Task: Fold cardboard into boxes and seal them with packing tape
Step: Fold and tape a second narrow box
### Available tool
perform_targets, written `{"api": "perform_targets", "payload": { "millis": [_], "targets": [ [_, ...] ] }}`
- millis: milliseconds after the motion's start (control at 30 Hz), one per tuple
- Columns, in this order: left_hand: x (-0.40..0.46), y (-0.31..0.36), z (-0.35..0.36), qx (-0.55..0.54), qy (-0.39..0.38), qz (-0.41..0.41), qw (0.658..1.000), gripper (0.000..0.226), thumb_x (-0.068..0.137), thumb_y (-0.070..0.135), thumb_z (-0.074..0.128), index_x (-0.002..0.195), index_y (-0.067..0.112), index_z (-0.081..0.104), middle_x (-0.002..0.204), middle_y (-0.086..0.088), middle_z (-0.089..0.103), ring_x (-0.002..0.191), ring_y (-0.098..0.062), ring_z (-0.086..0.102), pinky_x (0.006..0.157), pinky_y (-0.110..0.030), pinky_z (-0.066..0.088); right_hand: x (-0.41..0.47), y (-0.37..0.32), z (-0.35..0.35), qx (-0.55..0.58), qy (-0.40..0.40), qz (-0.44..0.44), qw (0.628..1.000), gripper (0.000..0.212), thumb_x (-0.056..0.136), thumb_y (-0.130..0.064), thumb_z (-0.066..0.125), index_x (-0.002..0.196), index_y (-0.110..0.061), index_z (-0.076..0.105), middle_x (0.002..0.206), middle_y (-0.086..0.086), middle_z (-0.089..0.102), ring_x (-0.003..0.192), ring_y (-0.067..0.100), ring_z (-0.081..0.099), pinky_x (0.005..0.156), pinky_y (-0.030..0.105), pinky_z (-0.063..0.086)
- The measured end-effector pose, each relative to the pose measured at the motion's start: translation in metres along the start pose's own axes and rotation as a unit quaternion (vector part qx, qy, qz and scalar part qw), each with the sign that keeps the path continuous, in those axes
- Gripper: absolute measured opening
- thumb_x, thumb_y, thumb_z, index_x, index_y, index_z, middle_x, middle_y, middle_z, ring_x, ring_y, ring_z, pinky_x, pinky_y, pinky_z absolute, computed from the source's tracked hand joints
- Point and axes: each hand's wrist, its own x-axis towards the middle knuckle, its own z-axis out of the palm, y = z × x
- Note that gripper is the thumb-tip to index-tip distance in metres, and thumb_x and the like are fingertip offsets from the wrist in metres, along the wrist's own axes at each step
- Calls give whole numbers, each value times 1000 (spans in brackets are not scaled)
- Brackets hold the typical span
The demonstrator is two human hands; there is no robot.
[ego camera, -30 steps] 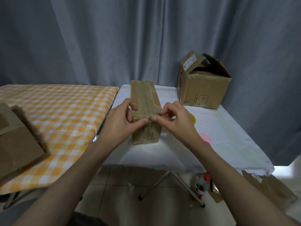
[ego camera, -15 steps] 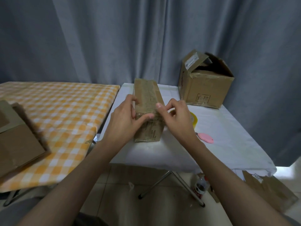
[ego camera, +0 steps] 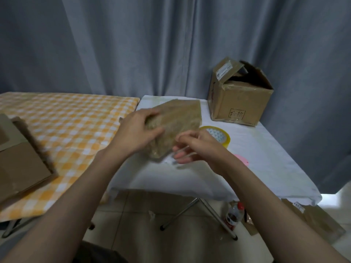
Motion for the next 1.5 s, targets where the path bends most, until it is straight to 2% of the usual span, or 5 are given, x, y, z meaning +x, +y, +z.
{"api": "perform_targets", "payload": {
  "millis": [233, 367, 500, 867, 1500],
  "targets": [
    [-18, -9, 5, 87, -52, 28, 994, 49, 86, 48, 69, 125, 19, 66, 137, 1, 58, 124, -22, 52, 115, -52, 24, 31, -1, -39, -57, 246, -36, 967, 18, 91, -22, 58, 105, -12, 63, 91, 6, 67, 71, 20, 67, 63, 35, 62],
    [-24, -14, -4, 157, 53, -116, 979, 87, 82, 78, 38, 124, 4, 57, 125, -13, 49, 114, -33, 48, 91, -45, 43, 56, -3, -33, -56, 220, -57, 972, 36, 94, -25, 59, 129, -16, 54, 109, 1, 61, 101, 27, 65, 67, 34, 61],
    [-22, -24, -7, 149, -88, -241, 955, 103, 78, 87, 17, 127, 6, 58, 115, -19, 61, 98, -34, 56, 79, -40, 41, 83, 0, -20, -139, 213, -66, 965, 66, 93, -37, 60, 151, -21, 35, 147, 7, 41, 126, 30, 51, 95, 49, 55],
    [-15, -19, 15, -13, -6, -172, 985, 82, 78, 59, 72, 137, 10, 44, 135, -9, 48, 120, -28, 52, 100, -43, 45, 86, 9, -18, -115, 153, -69, 979, 59, 84, -52, 71, 131, -18, 59, 134, 4, 61, 116, 24, 62, 98, 44, 54],
    [10, -11, 36, -114, 43, -102, 987, 60, 81, 34, 76, 132, 13, 52, 123, -5, 54, 105, -22, 57, 90, -41, 51, 31, -4, -11, -130, 78, -137, 979, 60, 84, -37, 78, 137, -17, 55, 118, -8, 66, 103, 15, 68, 94, 36, 56]
  ]
}}
